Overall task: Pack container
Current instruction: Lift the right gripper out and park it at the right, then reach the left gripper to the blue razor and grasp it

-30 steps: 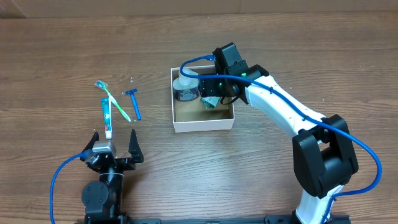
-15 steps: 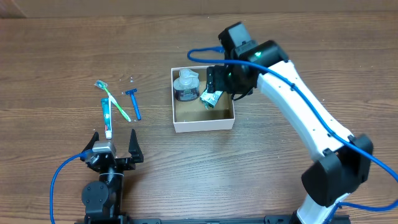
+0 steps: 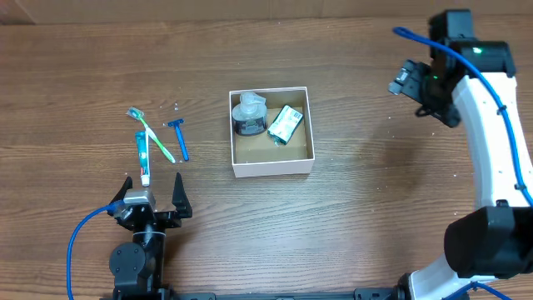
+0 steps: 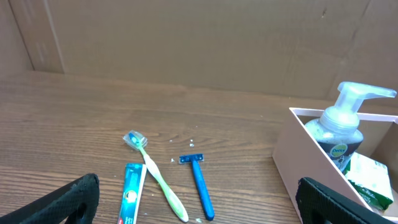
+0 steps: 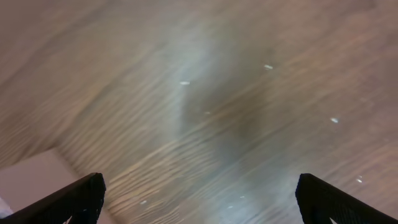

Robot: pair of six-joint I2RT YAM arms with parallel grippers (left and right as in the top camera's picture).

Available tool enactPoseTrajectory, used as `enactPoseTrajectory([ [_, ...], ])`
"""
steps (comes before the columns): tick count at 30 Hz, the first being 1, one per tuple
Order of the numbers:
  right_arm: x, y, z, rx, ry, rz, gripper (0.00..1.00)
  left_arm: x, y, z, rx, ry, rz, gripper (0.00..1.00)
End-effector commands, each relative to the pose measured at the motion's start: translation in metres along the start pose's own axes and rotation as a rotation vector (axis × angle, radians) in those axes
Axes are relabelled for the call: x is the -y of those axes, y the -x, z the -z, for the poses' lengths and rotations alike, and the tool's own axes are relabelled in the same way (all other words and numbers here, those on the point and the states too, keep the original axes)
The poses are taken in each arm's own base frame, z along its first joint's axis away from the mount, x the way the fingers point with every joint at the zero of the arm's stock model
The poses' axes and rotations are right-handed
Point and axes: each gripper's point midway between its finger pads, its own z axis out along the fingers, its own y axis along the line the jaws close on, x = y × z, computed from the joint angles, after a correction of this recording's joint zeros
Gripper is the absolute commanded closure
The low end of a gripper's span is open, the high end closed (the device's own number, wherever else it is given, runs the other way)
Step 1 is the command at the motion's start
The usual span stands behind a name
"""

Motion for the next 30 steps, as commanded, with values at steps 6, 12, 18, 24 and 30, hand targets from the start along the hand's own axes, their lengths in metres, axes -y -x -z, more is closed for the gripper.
enactPoseTrajectory([
  [6,0.021,0.002,-0.01,-0.02,-0.047,-0.053,0.0,0.02,0.049,0.013,-0.029,-0.082,0.03,0.0],
  [12,0.021,0.002,-0.01,-0.02,-0.047,-0.053,0.0,0.031,0.114,-0.053,-0.497,-0.062,0.043,0.0],
  [18,0.021,0.002,-0.01,-0.02,-0.047,-0.053,0.0,0.083,0.05,-0.111,-0.855,-0.364,0.234,0.0],
  [24,0.021,0.002,-0.01,-0.02,-0.047,-0.053,0.0,0.027,-0.062,-0.158,-1.076,0.016,0.307,0.15],
  [30,0.021,0.002,-0.01,-0.02,-0.047,-0.053,0.0,0.002,-0.107,-0.174,-1.102,0.203,0.267,0.19],
])
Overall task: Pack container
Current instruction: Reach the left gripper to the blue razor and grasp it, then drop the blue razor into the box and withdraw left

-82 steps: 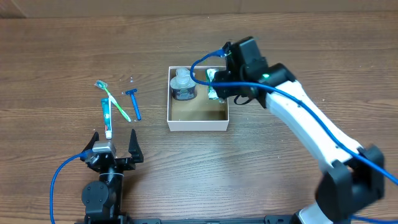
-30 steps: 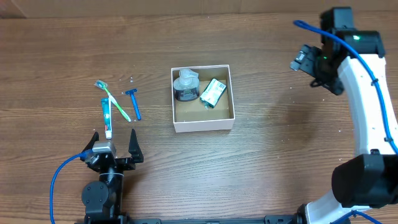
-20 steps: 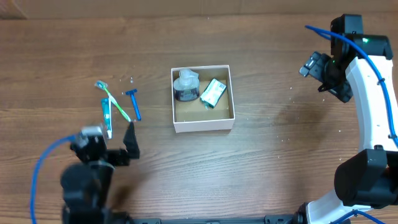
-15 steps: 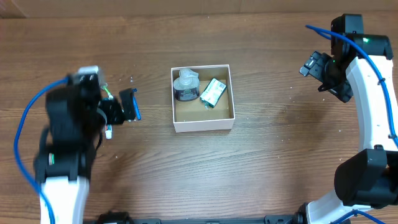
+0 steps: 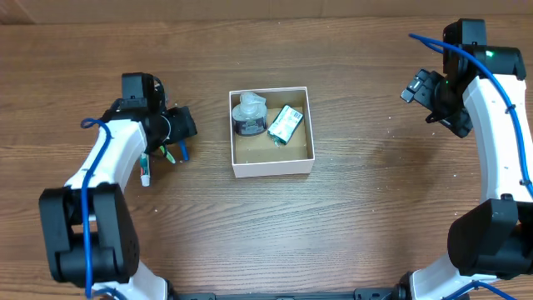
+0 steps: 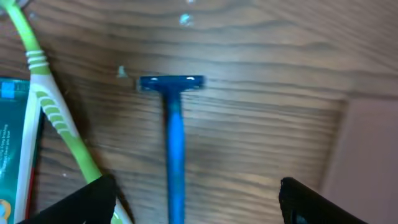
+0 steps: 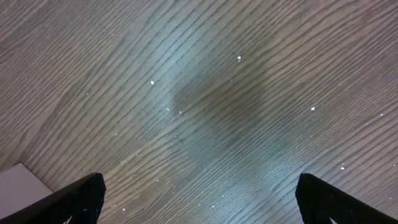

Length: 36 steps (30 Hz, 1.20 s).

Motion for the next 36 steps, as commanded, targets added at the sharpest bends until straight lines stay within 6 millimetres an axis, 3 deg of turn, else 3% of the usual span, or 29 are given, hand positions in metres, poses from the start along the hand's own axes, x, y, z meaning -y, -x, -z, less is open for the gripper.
enactPoseTrajectory([
  [1,0.001,0.002,0.002,0.015,-0.007,-0.006,0.0,-0.01,0.003,-0.023,0.01,0.104,0.018,0.23],
  [5,0.0,0.002,0.002,0.015,-0.007,-0.006,0.0,-0.006,-0.001,-0.044,0.002,0.105,-0.002,0.33],
  [10,0.0,0.002,0.002,0.015,-0.007,-0.006,0.0,-0.01,-0.006,-0.056,-0.019,0.12,-0.004,0.65],
  [12,0.0,0.002,0.002,0.015,-0.007,-0.006,0.0,-0.01,-0.008,-0.055,-0.028,0.121,-0.003,0.93],
  [14,0.0,0.002,0.002,0.015,-0.007,-0.006,0.0,-0.005,-0.007,-0.05,-0.034,0.104,-0.006,0.96],
  [16,0.0,0.002,0.002,0.015,-0.007,-0.006,0.0,0.005,0.012,-0.03,-0.001,0.092,-0.012,0.96],
  [17,0.0,0.002,0.002,0.015,-0.007,-0.006,0.0,0.022,0.042,0.004,0.06,0.069,-0.069,0.96],
  [19,0.0,0.002,0.002,0.015,-0.007,-0.006,0.0,0.042,0.077,0.052,0.147,0.045,-0.126,0.96],
  [20,0.0,0.002,0.002,0.015,-0.007,-0.006,0.0,0.063,0.1,0.094,0.224,0.01,-0.195,0.96],
  [22,0.0,0.002,0.002,0.015,-0.007,-0.006,0.0,0.101,0.113,0.145,0.307,-0.081,-0.368,0.96],
  [23,0.001,0.002,0.002,0.015,-0.007,-0.006,0.0,0.14,0.108,0.182,0.364,-0.185,-0.564,0.96],
  [25,0.0,0.002,0.002,0.015,-0.007,-0.006,0.0,0.19,0.083,0.221,0.439,-0.296,-0.84,0.96],
  [27,0.001,0.002,0.002,0.015,-0.007,-0.006,0.0,0.222,0.043,0.228,0.435,-0.323,-1.128,0.96],
  [29,0.0,0.002,0.002,0.015,-0.007,-0.006,0.0,0.241,-0.015,0.208,0.324,-0.347,-1.51,0.96],
  [31,0.0,0.002,0.002,0.015,-0.007,-0.006,0.0,0.247,-0.062,0.18,0.178,-0.362,-1.749,0.96],
  [32,0.001,0.002,0.002,0.015,-0.007,-0.006,0.0,0.248,-0.076,0.167,0.119,-0.36,-1.805,0.96],
  [33,0.0,0.002,0.002,0.015,-0.007,-0.006,0.0,0.251,-0.095,0.14,0.023,-0.364,-1.867,0.96],
  [36,0.001,0.002,0.002,0.015,-0.007,-0.006,0.0,0.252,-0.113,0.096,-0.104,-0.377,-1.893,0.96],
])
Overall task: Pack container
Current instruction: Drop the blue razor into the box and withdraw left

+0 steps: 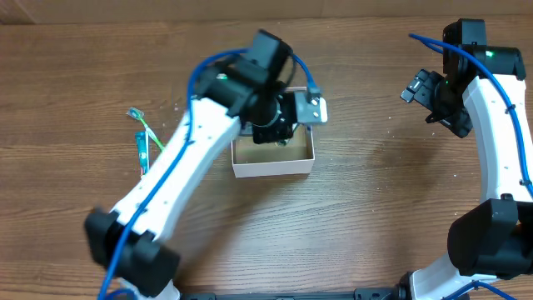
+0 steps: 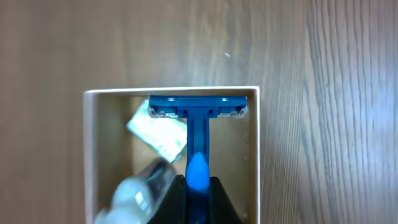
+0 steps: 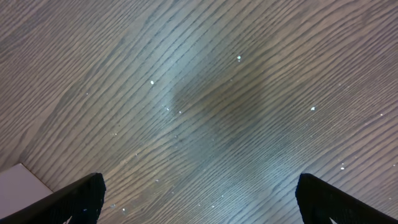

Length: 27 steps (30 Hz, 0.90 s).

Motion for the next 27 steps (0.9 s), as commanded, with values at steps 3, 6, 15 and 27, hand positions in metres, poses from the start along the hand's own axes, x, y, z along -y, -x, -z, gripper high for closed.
enactPoseTrajectory([
  [3,0.0,0.002,0.002,0.015,-0.007,-0.006,0.0,0.011,-0.035,-0.087,-0.151,-0.171,-0.033,0.96],
  [6,0.0,0.002,0.002,0.015,-0.007,-0.006,0.0,0.019,-0.051,-0.116,-0.208,-0.23,0.032,0.96],
  [15,0.0,0.002,0.002,0.015,-0.007,-0.006,0.0,0.001,-0.046,-0.095,-0.243,-0.139,0.037,0.49],
  [27,0.0,0.002,0.002,0.015,-0.007,-0.006,0.0,-0.084,-0.038,0.156,0.046,0.614,0.799,0.43],
])
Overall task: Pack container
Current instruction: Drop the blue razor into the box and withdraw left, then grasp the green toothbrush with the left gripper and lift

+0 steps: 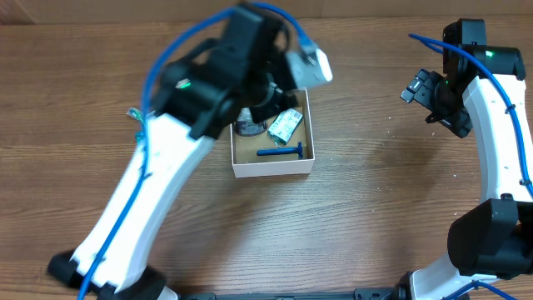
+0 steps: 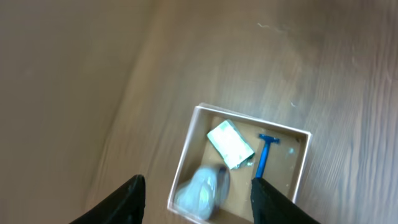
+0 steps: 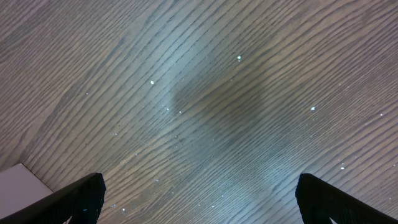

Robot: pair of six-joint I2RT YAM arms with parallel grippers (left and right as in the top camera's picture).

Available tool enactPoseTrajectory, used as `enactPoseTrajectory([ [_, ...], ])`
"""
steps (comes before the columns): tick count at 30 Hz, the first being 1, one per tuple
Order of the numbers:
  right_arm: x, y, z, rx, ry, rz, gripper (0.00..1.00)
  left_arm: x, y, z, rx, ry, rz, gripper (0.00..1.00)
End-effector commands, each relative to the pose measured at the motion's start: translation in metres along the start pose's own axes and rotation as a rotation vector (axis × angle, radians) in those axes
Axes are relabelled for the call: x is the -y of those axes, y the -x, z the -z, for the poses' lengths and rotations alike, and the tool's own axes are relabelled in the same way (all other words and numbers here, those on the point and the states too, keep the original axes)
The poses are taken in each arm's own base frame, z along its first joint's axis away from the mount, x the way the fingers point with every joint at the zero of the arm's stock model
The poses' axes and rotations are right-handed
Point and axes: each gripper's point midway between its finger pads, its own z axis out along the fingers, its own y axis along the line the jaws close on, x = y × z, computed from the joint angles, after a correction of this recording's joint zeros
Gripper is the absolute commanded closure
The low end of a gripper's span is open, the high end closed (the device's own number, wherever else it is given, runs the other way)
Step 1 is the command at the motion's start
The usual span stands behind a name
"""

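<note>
The white box sits mid-table and holds a blue razor, a green packet and a pump bottle. From the left wrist view, high above, the razor lies flat along the box's side beside the packet and the blurred bottle. My left gripper is open and empty, well above the box. My right gripper is open over bare wood at the far right. The head of a green toothbrush shows left of my left arm.
My raised left arm crosses the overhead view and hides the table left of the box. The right arm stands along the right edge. A corner of the white box shows in the right wrist view.
My left gripper was shut on the blue razor just over the box. Now the razor lies inside the box, and the gripper is open and much higher. The right arm has not moved.
At first my left gripper sat open near the front edge, with razor, toothbrush and toothpaste on the table. Then it was open around the razor. Then it held the razor over the box. Now the razor rests in the box and the gripper is open above.
</note>
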Motion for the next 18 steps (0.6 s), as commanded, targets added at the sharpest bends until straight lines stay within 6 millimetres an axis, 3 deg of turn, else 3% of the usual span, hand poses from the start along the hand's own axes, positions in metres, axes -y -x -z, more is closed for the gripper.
enactPoseTrajectory([
  [1,0.0,0.002,0.002,0.016,-0.006,-0.006,0.0,-0.085,-0.088,0.035,-0.194,0.409,0.708,0.36],
  [2,0.0,0.002,0.002,0.016,-0.006,-0.006,0.0,-0.103,-0.144,0.041,-0.279,0.454,0.985,0.27],
  [4,0.0,0.002,0.002,0.016,-0.006,-0.006,0.0,-0.108,-0.184,0.034,-0.335,0.406,1.167,0.26],
  [6,0.0,0.002,0.002,0.016,-0.006,-0.006,0.0,-0.11,-0.227,0.012,-0.395,0.304,1.325,0.28],
  [8,0.0,0.002,0.002,0.016,-0.007,-0.006,0.0,-0.11,-0.287,-0.02,-0.518,0.304,1.51,0.27],
  [10,0.0,0.002,0.002,0.016,-0.006,-0.006,0.0,-0.099,-0.326,-0.056,-0.633,0.274,1.583,0.28],
  [13,0.0,0.002,0.002,0.016,-0.006,-0.006,0.0,-0.078,-0.359,-0.097,-0.758,0.22,1.617,0.3],
  [18,0.0,0.002,0.002,0.016,-0.006,-0.006,0.0,-0.064,-0.382,-0.133,-0.826,0.196,1.661,0.3],
])
